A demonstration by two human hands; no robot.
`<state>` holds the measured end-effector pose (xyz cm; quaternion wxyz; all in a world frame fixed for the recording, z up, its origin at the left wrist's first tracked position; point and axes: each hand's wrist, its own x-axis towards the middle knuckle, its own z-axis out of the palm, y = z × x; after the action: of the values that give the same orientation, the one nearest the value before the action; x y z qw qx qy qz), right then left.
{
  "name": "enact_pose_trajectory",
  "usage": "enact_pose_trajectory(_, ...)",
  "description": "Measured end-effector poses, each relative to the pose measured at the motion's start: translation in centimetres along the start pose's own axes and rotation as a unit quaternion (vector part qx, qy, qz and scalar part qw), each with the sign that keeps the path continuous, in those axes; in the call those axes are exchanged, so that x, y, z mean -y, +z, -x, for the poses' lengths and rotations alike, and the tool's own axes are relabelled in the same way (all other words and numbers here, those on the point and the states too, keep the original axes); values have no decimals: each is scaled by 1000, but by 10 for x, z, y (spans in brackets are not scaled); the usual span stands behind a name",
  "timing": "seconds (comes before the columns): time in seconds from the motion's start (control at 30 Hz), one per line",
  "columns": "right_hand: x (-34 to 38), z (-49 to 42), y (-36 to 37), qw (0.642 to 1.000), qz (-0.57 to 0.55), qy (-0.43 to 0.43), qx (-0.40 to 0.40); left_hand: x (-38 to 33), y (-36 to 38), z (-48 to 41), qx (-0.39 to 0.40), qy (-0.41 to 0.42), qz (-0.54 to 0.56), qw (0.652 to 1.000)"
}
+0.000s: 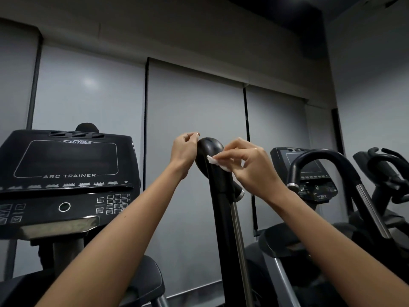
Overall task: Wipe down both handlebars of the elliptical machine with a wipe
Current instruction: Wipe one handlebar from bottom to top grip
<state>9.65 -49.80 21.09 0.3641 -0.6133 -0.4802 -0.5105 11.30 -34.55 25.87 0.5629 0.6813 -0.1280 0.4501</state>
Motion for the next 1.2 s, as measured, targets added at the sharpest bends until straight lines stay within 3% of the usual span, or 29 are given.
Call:
enact_pose_trajectory(0.17,-17,-23,8,999,5,7,-33,15,15,-1,10,-13,15,1000)
enact_pose_trajectory(0.4,-50,-65,26,990,-66,124,-25,28,21,-4,-7,24,67,997)
enact_pose_trajectory(0.57,-71,-69,52,951,-190,243,-16,29,21,-6,-6,19,74,997)
enact_pose_trajectory(0.77,-75,-68,51,922,-224,312,57,28,20,-4,-5,12,67,998)
enact_pose_trajectory(0.87,-68,-66,32,902,-276,303,138,26,20,-1,-7,4,82,997)
enact_pose_trajectory(0.93,-65,-66,25,915,-254,276,151,25,21,-1,-11,0,78,997)
enact_pose_trajectory(1.03,-64,-66,21,947,-179,237,121,24,20,1,-16,-2,66,998)
enact_pose_trajectory(1.2,-44,-48,1,969,-151,182,70,25,19,1,-19,-9,56,998)
